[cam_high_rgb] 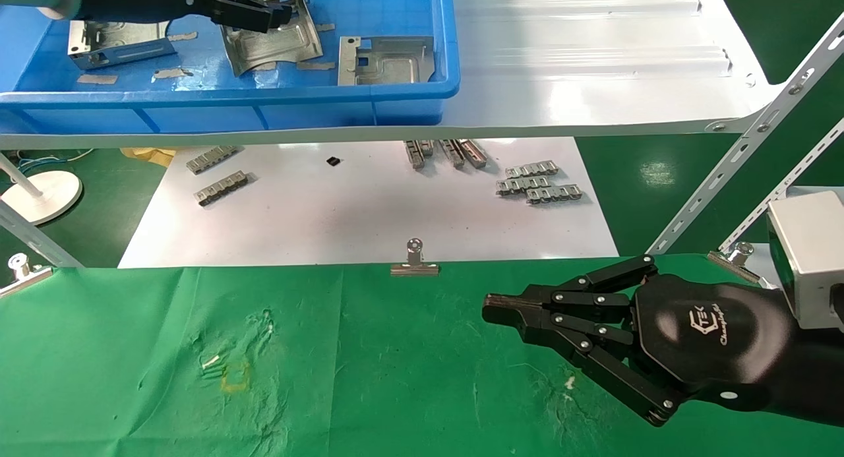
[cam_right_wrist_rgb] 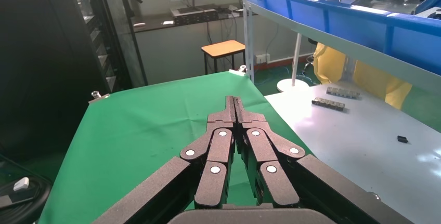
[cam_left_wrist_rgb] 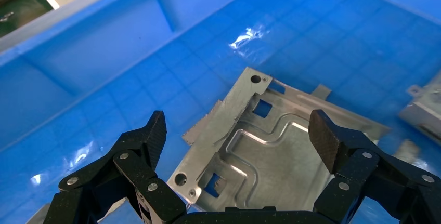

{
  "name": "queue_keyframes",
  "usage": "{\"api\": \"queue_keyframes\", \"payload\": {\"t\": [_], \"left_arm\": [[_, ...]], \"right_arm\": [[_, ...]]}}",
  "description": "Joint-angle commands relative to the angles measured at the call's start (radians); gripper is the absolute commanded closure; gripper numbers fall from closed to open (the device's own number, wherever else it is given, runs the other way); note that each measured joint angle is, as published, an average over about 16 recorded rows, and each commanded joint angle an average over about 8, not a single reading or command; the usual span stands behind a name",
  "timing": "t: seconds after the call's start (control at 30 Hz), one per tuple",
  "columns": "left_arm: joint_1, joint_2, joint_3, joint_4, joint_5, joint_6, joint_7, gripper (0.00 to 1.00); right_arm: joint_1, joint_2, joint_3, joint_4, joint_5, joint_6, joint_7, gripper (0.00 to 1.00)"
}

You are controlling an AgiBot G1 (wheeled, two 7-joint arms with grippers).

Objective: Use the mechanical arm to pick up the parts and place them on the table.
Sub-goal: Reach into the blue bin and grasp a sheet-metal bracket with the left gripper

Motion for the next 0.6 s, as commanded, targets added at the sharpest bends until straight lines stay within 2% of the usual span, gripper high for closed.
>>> {"api": "queue_keyframes", "payload": {"t": [0.03,0.1,0.13,0.17,0.6], "left_arm": [[-0.029,0.036,0.011,0.073,0.020,-0.023,0.020,0.64],[-0.043,0.048,0.010,0.107,0.020,-0.027,0.044,0.89],[-0.048,0.052,0.009,0.122,0.018,-0.028,0.056,0.97],[-0.053,0.055,0.007,0.135,0.015,-0.029,0.067,1.00],[-0.066,0.082,-0.011,0.244,-0.009,-0.079,0.169,1.00]], "right_arm": [[0.000,0.000,0.000,0.000,0.000,0.000,0.000,1.00],[0.000,0.000,0.000,0.000,0.000,0.000,0.000,1.00],[0.000,0.000,0.000,0.000,0.000,0.000,0.000,1.00],[0.000,0.000,0.000,0.000,0.000,0.000,0.000,1.00],[0.000,0.000,0.000,0.000,0.000,0.000,0.000,1.00]]}}
